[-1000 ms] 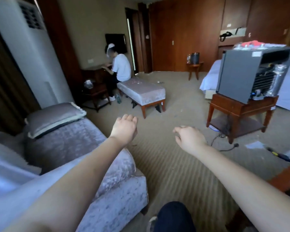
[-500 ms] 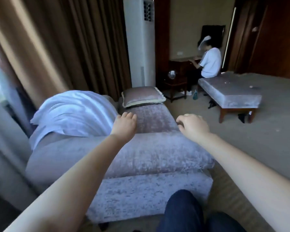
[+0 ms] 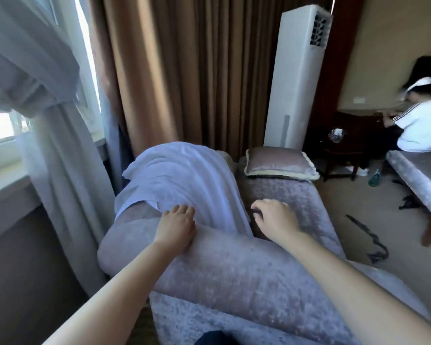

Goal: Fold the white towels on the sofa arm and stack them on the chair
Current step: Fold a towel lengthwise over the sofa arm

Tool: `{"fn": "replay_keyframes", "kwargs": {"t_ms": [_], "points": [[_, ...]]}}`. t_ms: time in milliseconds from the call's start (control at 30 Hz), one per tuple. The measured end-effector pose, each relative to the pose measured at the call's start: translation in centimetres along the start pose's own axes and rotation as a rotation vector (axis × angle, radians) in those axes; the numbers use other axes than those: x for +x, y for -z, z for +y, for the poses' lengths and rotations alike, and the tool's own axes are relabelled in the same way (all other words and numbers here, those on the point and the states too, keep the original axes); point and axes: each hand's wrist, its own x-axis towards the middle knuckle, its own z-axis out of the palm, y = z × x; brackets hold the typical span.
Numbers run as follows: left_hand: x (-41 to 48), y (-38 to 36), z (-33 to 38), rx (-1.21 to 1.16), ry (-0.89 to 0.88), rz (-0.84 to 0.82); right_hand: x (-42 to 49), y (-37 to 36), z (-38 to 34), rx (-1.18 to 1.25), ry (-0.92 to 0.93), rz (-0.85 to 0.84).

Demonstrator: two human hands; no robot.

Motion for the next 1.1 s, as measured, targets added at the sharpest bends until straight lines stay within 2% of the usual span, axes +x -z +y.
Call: {"fn": "replay_keyframes", "kwargs": {"t_ms": [133,367,667,867,1100], "points": [[3.9,-2.6,0.0,-0.032,-0.05,0.081,3.9,-3.3,0.1,0.111,-0.03,0.023],[10.7,-7.0,2.3,-0.03,-0.134,0.167,10.6,-7.9,0.5,0.32,-0.123,0.169],[13.1,-9.1,1.9,-0.089,-0.1,0.313,14.7,-11.8,0.2,0.429,-0.096,0.13],[12.8,-9.0,2.0,-0.076,-0.068,0.313,14.5,-13.8,0.7,0.643,-0.17,0.14],[12.2,-8.1,2.4,-0.125,-0.028,0.222,13.8,-12.7,1.0,0.919,-0.209,0.207]]}}
